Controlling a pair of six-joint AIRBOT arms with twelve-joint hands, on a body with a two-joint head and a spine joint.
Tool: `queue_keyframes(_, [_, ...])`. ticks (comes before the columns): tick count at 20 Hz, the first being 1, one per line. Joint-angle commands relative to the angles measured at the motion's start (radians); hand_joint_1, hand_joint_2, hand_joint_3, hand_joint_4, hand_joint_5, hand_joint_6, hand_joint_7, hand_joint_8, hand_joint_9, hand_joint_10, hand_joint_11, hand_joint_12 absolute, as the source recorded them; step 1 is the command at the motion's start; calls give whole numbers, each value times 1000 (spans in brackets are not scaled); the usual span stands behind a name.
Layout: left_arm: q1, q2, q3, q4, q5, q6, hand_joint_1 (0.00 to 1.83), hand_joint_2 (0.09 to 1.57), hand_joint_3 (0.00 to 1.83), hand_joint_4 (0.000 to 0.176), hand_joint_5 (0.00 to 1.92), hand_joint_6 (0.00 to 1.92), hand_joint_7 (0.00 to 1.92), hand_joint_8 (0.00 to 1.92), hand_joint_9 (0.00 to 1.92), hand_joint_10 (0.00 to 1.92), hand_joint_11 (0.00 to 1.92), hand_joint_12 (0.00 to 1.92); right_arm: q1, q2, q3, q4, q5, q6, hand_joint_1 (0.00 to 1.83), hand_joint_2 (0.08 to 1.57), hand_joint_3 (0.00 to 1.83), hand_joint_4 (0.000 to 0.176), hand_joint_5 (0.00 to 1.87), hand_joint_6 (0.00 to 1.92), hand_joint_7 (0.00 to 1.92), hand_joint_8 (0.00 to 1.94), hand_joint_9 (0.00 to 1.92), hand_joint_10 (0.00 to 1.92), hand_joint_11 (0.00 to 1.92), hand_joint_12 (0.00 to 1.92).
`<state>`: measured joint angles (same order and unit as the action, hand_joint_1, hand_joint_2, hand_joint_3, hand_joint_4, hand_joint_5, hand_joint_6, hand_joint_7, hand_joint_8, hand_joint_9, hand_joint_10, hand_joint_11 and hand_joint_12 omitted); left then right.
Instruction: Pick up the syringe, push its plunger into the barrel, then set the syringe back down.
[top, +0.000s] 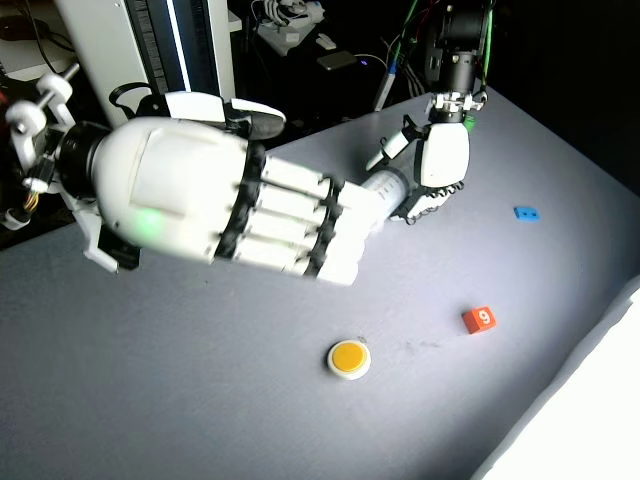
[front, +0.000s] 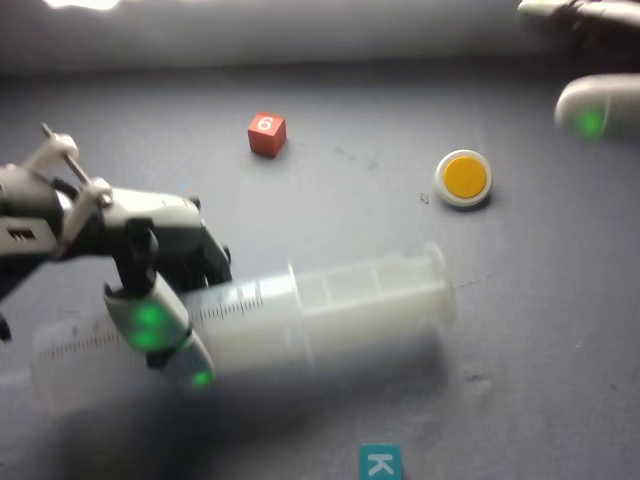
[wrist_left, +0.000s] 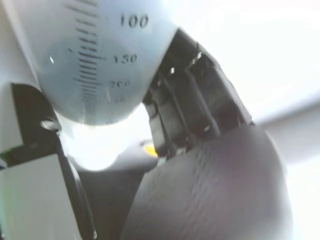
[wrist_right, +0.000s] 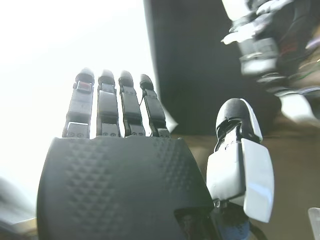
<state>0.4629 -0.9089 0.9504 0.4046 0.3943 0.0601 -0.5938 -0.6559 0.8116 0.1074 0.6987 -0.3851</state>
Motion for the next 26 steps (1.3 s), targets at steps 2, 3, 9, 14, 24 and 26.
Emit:
queue_keyframes(2, [-42, 18, 2, 1, -98, -4, 1381, 1104, 3, 0, 925, 951, 1048, 918, 898, 1228, 625, 1294, -15, 4, -6, 55, 133, 96, 0, 1129, 0, 0, 62, 2, 49, 3, 11, 0, 0, 0])
queue_keyframes(3, [-58, 26, -2, -11, -98, -4, 1379, 1111, 0, 0, 913, 969, 1033, 946, 886, 1248, 602, 1311, -27, 4, -9, 60, 145, 125, 0, 1133, 1, 0, 51, 0, 42, 0, 6, 0, 0, 0])
queue_keyframes(9, [-174, 69, -6, -63, -98, -4, 1373, 1129, 0, 0, 885, 1009, 993, 1006, 850, 1306, 525, 1362, -37, -22, -38, 110, 120, 203, 0, 1136, 2, 0, 43, 5, 28, 6, 0, 0, 0, 0])
queue_keyframes(14, [-238, 80, 2, -73, -98, -5, 1372, 1131, 1, 0, 881, 1019, 1016, 1019, 820, 1301, 535, 1359, 13, -74, -38, 117, 73, 177, 0, 1139, 2, 0, 47, 5, 29, 5, 0, 0, 0, 0])
queue_keyframes(24, [-296, 78, -19, -84, -103, -5, 1370, 1138, 1, 0, 863, 1064, 1007, 1021, 802, 1320, 521, 1387, 82, -236, -36, 205, 18, 119, 0, 1136, 0, 0, 49, 6, 32, 4, 0, 0, 0, 0])
queue_keyframes(26, [-296, 78, -22, -84, -103, -5, 1371, 1134, 0, 0, 870, 1062, 1017, 992, 817, 1302, 530, 1367, 86, -266, -36, 213, 9, 131, 0, 1133, 0, 0, 38, 1, 28, 2, 0, 0, 0, 0])
